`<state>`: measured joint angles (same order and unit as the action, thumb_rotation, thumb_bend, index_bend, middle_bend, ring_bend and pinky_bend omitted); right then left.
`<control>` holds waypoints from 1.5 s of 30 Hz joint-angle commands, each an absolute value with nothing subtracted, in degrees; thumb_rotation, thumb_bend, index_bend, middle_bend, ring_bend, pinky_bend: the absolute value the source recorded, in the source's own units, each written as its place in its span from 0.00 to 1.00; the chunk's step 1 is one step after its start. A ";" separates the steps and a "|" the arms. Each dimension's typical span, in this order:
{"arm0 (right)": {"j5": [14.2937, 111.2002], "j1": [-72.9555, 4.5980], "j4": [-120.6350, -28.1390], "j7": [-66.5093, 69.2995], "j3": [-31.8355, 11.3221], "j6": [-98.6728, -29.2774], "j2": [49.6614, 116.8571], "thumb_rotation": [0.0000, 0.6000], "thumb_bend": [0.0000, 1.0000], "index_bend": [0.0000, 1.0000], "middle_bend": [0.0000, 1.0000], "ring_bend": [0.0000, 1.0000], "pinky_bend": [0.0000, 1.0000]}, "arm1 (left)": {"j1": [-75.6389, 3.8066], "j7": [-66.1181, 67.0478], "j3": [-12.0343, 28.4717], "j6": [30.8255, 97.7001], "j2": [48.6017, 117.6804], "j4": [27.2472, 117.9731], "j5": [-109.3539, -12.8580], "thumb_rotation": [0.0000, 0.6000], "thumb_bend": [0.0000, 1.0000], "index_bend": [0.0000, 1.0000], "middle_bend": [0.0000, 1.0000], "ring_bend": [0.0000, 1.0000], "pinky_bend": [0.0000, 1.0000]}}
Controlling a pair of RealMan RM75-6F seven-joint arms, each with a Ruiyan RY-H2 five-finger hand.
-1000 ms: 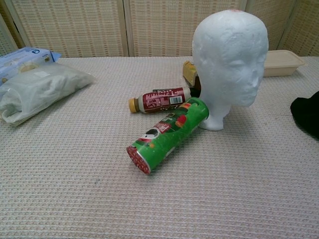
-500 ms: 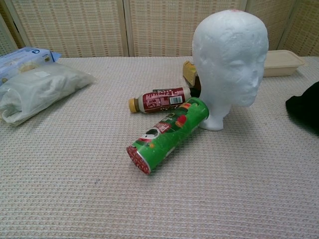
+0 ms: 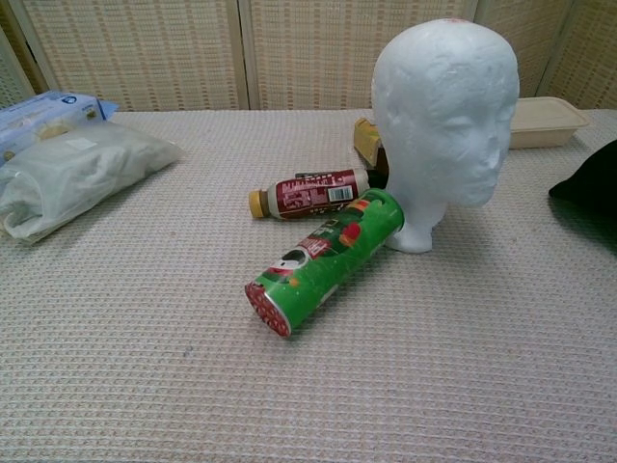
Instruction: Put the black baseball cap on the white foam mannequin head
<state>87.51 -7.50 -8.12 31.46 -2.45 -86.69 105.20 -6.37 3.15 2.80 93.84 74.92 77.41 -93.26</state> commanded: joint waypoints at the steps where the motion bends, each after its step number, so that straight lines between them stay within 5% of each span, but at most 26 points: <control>1: 87.23 -7.67 -8.36 32.21 -2.76 -87.27 105.16 1.00 0.35 0.54 1.00 1.00 1.00 | -6.42 3.21 2.90 93.94 75.11 77.24 -93.25 1.00 0.17 0.00 0.00 0.00 0.04; 20: 82.27 -10.30 -11.14 38.88 -8.38 -90.77 103.69 1.00 0.39 0.72 1.00 1.00 1.00 | -6.44 3.08 3.27 94.41 75.42 77.13 -93.03 1.00 0.17 0.00 0.00 0.00 0.04; 45: 76.00 -21.87 -21.79 36.96 -19.05 -97.07 95.71 1.00 0.38 0.76 1.00 1.00 1.00 | -6.58 2.82 3.41 93.91 75.26 77.56 -92.50 1.00 0.17 0.00 0.00 0.00 0.04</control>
<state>76.51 -20.83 -20.10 37.81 -17.92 -95.87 96.95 -6.56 2.80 3.40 93.95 75.23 77.57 -92.53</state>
